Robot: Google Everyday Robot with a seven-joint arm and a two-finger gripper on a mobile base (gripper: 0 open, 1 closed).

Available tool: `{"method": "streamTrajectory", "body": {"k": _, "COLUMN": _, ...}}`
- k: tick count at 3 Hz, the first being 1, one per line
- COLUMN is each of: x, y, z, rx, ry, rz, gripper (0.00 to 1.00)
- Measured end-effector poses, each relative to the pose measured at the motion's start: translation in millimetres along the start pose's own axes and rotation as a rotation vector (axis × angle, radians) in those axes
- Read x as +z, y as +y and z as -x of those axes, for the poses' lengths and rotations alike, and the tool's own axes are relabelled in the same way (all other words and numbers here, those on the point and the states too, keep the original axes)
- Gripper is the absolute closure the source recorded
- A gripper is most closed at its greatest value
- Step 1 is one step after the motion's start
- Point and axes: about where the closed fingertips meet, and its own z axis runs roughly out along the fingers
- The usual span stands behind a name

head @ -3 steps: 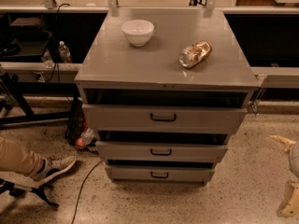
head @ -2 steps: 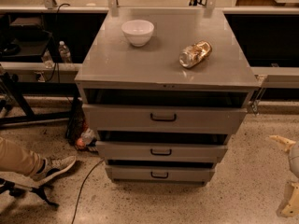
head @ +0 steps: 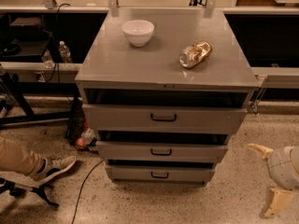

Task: Open bottom drawer

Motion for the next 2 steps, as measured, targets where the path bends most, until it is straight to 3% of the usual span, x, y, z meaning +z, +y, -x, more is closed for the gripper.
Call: {"method": "streamTrajectory", "body": {"k": 2, "x": 84, "y": 5, "z": -11, "rx": -0.059, "ry": -0.142, "rz": 0.038, "gripper": 0.0}}
